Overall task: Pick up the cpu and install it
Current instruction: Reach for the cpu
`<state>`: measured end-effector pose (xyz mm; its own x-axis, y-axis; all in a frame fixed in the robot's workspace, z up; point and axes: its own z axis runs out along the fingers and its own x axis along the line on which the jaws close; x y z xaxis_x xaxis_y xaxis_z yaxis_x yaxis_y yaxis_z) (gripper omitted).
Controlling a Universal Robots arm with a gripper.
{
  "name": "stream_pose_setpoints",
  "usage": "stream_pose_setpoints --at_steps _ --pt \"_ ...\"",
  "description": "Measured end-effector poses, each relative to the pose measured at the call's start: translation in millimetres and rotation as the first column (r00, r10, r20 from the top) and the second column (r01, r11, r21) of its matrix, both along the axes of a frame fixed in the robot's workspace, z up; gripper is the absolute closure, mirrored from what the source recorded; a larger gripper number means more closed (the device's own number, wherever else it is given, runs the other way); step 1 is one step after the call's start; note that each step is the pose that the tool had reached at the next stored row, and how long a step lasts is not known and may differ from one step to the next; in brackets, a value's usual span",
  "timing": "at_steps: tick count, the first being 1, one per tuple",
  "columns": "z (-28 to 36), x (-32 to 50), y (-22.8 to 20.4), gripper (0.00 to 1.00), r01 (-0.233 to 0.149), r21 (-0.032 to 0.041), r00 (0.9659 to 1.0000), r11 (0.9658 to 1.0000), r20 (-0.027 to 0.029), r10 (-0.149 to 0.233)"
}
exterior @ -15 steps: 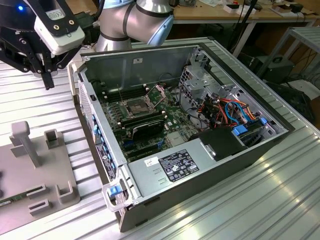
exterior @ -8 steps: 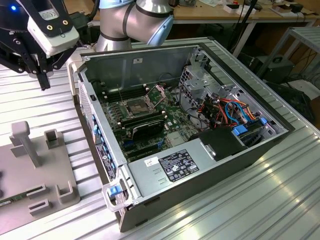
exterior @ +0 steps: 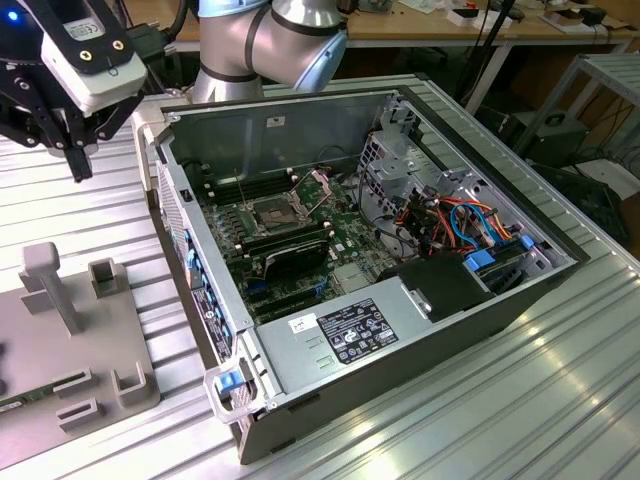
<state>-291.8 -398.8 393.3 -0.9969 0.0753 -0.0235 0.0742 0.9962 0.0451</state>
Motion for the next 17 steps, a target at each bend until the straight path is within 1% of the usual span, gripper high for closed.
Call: stream_pose_setpoints --at_steps 17 --pt "0.0 -19.8 0.0 0.89 0.000 0.0000 1.0000 1.0000 0.0000 0.000"
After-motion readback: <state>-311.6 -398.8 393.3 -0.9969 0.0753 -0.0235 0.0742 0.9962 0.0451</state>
